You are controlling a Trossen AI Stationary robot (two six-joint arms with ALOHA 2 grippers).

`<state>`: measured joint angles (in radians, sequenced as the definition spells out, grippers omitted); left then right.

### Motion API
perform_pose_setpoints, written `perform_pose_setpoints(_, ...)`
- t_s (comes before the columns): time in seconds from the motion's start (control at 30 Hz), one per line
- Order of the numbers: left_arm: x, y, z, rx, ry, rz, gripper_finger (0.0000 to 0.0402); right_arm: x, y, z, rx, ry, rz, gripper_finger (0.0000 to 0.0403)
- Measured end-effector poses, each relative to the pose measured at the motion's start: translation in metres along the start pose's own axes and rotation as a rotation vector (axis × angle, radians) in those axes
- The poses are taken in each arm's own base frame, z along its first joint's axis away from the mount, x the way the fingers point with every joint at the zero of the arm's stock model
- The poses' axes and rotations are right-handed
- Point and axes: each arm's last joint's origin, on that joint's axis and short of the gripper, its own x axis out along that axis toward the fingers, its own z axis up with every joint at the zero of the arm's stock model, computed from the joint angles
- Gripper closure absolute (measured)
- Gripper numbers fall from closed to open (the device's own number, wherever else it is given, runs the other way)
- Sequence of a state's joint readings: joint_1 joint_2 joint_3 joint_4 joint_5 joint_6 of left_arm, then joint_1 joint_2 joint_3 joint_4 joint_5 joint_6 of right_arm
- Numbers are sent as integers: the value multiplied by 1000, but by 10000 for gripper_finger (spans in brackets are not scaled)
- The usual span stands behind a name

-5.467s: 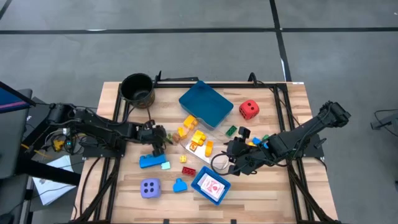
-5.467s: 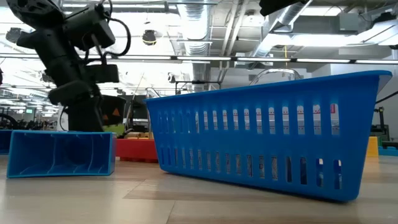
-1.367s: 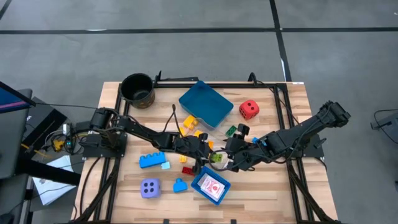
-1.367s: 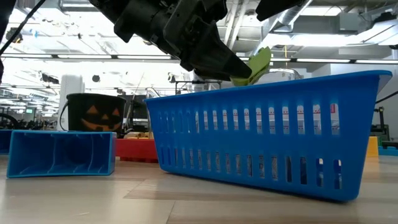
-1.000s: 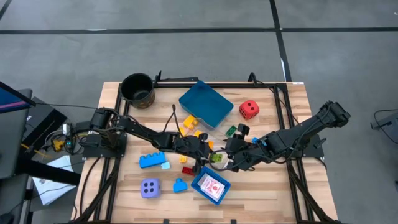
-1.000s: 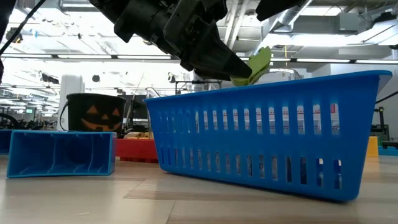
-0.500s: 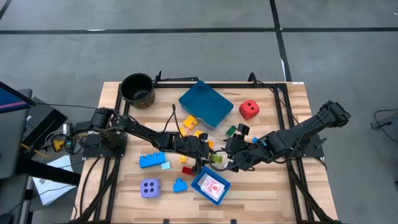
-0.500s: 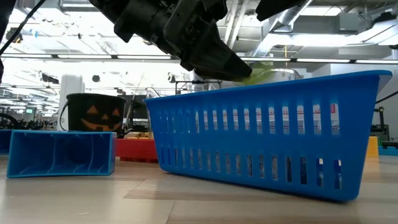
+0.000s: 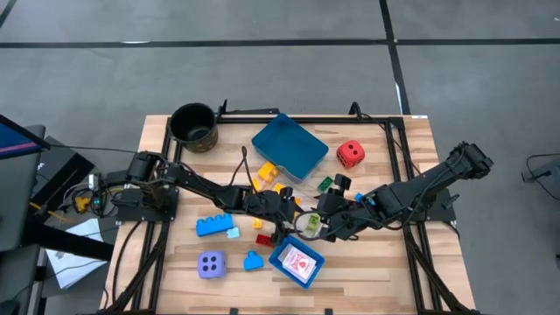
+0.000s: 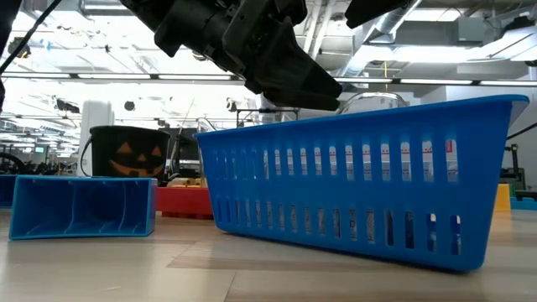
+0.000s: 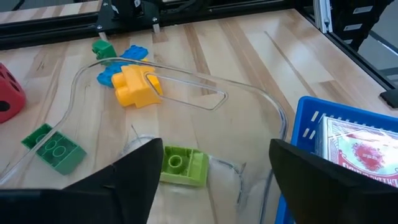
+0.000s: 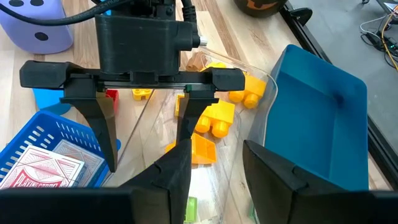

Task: Pick & Place Toys
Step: Put the brown game piece block into the transparent bin

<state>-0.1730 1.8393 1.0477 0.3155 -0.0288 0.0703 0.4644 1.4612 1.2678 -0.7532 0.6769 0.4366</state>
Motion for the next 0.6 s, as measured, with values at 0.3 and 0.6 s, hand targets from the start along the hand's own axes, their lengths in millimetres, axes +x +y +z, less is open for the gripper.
perform_pose_setpoints(0.3, -39, 1, 7, 9, 193, 34, 110, 2, 0, -4, -8, 11, -1, 267)
perform_pose_setpoints(0.6, -112, 0, 0, -67, 174, 43, 110, 8, 0, -12, -26, 34, -14, 267)
